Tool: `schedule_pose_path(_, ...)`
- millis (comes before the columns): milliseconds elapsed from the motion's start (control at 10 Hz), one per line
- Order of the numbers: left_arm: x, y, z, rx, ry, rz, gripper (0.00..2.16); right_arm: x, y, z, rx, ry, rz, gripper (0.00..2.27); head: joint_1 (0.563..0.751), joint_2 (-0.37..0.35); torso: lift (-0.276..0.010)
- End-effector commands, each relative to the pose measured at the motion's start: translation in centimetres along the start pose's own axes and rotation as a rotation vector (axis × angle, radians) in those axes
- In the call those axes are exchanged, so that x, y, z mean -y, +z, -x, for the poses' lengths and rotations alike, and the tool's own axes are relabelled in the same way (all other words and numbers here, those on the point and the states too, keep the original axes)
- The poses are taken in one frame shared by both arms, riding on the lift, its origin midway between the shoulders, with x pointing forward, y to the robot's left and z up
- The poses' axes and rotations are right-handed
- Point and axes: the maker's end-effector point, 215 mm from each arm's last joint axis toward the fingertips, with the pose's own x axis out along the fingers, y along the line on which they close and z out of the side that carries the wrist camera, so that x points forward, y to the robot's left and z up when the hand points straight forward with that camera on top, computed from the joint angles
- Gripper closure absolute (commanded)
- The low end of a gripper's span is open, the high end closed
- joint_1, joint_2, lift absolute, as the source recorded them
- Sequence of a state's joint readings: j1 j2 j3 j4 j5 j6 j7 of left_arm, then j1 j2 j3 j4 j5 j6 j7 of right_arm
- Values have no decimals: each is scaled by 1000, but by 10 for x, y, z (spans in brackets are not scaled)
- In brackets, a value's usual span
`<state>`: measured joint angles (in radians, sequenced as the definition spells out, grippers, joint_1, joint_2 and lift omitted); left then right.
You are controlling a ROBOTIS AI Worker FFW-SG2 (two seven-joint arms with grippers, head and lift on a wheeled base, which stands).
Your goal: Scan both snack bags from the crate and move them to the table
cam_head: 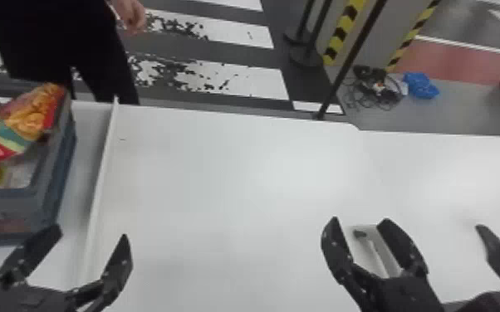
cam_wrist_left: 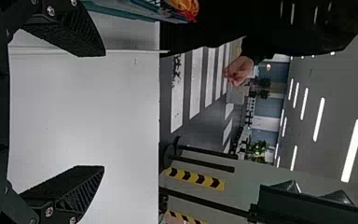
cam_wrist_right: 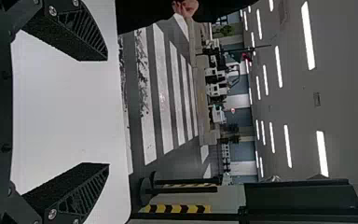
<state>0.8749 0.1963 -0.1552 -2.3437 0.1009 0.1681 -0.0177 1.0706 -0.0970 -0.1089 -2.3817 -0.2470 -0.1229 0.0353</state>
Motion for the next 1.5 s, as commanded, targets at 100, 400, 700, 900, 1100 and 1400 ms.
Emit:
schedule_pose_path(100,-3,5,-4,12,-13,-9,140,0,-1,0,-4,-2,-1,124,695,-242,-87)
schedule_pose_path(400,-37,34,-19,65,30,-27,140,-2,0,0,-1,3,-2,124,695,-219,-87)
schedule_pose_path(700,-91,66,-44,119,135,-61,140,-19,3,-6,10,49,6,124,695,-109,-87)
schedule_pose_path(900,-111,67,-70,85,180,-92,140,-16,2,-6,6,45,8,124,695,-53,-87)
schedule_pose_path(1100,-116,64,-96,55,200,-143,147,-18,2,-5,5,47,1,124,695,-34,-87)
schedule_pose_path(1400,-126,66,-127,51,231,-217,144,-18,-2,-4,-3,46,1,124,695,-25,-87)
